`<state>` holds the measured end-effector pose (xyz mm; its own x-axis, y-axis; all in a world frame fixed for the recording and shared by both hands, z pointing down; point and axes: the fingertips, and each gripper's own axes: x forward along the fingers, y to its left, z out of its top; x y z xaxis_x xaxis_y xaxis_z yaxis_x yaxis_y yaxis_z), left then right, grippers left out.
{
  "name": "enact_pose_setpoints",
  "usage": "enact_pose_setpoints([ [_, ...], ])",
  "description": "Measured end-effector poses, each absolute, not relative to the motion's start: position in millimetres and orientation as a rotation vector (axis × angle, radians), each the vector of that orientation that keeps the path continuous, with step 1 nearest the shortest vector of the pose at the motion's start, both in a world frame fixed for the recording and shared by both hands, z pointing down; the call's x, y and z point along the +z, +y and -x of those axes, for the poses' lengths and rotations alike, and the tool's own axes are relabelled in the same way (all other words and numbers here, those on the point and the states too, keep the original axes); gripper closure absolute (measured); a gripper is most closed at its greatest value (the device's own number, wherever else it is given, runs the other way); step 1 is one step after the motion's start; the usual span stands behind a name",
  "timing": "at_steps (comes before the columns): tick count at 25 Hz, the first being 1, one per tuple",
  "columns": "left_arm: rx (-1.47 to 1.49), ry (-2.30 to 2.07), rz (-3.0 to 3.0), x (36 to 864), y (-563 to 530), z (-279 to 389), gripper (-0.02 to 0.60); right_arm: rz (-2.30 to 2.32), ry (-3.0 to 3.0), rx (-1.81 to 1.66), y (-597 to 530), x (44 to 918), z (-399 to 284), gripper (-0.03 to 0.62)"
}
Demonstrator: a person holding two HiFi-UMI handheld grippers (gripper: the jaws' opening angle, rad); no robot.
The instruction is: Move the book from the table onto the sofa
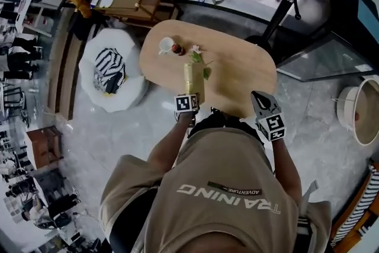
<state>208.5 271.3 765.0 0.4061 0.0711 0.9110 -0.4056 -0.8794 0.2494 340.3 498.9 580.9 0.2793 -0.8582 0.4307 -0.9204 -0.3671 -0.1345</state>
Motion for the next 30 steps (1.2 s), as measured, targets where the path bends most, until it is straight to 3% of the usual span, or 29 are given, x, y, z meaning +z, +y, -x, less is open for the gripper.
enact_pose_setpoints([
  [13, 0.509, -0.367, -2.018, 569.5, 254.7, -134.3, 0.373, -2.191, -2.178, 0.606, 390.8, 568.5, -316.3, 0.589],
  [23, -0.154, -0.382, -1.785, 511.2, 228.7, 6.8, 0.373, -1.735, -2.486, 0.398, 282.4, 503.7, -171.0, 0.589],
  [30, -0.2, -0.439, -1.876, 514.7, 181.9, 82.9, 0.373, -1.548, -2.548, 0.287, 220.3, 474.9, -76.7, 0.589],
])
